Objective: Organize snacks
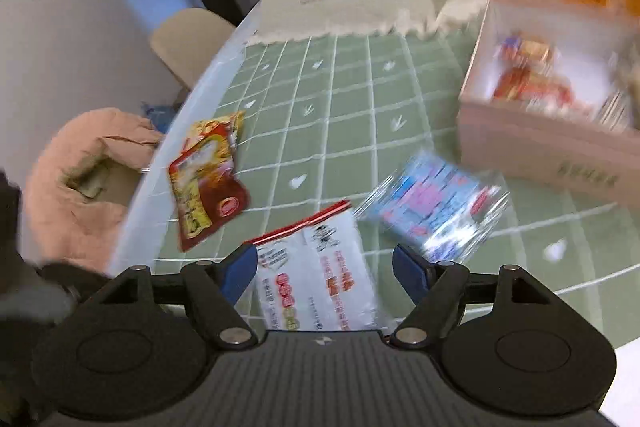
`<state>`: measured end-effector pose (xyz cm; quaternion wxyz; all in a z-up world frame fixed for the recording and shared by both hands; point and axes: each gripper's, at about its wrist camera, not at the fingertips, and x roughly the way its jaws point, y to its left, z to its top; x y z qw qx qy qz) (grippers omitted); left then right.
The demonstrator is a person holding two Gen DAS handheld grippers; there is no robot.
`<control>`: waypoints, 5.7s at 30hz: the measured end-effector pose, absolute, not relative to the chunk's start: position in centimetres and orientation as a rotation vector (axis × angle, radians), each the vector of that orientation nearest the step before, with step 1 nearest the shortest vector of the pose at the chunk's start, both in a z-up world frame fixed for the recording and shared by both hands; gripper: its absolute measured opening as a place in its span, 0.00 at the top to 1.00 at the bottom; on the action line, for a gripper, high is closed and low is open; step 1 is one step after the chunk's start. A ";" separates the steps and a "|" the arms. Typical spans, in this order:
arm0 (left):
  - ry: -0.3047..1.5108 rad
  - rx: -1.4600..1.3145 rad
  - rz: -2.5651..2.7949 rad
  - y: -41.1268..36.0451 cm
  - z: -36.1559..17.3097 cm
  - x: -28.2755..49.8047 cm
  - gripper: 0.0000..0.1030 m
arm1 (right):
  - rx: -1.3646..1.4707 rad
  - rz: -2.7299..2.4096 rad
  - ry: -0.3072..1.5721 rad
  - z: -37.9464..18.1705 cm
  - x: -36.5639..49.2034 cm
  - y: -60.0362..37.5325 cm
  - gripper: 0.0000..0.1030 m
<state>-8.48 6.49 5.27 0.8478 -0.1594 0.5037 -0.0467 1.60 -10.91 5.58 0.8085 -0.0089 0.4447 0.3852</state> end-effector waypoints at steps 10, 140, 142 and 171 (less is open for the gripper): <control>1.050 -0.402 -0.130 7.1 5.8 -8.5 0.68 | -0.300 0.727 0.832 3.4 6.3 -9.6 0.26; 0.960 -0.599 -0.202 10.0 1.8 -4.0 0.40 | -0.184 0.469 0.849 3.2 -1.7 -11.7 0.15; 0.947 -0.598 -0.214 9.7 1.7 -3.6 0.41 | -0.183 0.456 0.861 3.0 -1.6 -12.2 0.15; 0.962 -0.593 -0.374 6.8 3.3 -4.6 0.50 | -0.178 0.453 0.919 2.2 -2.9 -14.5 0.15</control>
